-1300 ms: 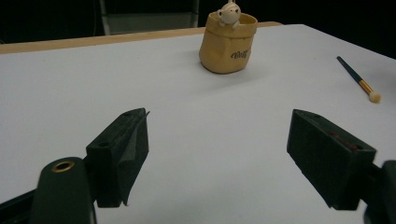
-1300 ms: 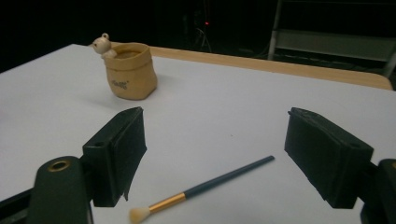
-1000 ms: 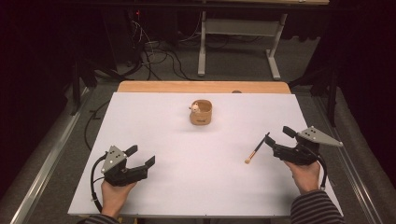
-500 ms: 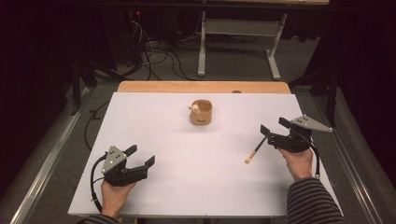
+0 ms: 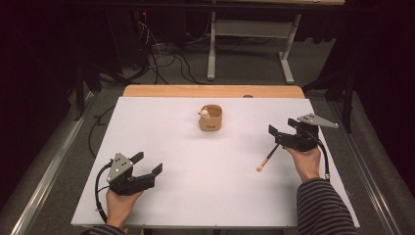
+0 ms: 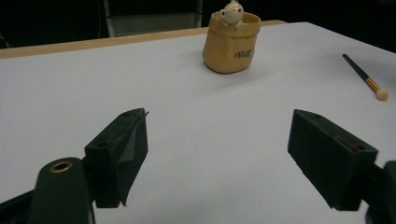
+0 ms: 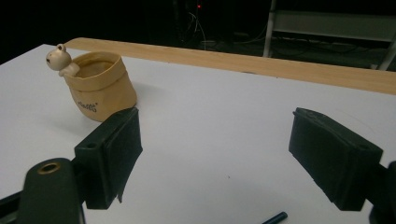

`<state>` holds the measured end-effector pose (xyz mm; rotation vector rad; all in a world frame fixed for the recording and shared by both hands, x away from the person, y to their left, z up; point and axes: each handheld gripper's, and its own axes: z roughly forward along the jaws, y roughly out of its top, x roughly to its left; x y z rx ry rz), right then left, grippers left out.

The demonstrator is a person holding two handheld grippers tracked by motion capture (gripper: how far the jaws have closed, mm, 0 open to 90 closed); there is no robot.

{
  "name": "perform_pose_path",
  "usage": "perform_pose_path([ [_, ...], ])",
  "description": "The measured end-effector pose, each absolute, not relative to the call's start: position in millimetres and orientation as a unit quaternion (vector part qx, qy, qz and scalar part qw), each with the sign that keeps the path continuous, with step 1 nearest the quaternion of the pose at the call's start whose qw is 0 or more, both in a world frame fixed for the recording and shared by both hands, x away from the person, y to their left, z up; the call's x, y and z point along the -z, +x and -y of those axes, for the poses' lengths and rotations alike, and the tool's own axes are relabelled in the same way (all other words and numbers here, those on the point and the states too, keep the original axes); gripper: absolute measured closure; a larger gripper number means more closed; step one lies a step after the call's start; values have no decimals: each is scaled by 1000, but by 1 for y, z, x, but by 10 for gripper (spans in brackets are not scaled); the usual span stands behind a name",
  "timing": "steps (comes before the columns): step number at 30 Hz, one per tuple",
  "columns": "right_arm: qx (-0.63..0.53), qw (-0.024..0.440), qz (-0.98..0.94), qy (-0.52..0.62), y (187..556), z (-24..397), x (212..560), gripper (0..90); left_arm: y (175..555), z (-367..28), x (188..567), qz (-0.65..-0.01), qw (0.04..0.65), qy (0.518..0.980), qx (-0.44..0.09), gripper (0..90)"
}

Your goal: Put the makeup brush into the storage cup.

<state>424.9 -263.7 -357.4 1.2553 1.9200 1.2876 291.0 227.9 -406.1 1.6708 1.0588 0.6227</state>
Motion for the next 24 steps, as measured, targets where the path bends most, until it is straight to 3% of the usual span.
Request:
perform_pose_path([
  [24,-431,247,-737,459,431,264,354,212,292,-228,407,-442,504,696,-257,211],
])
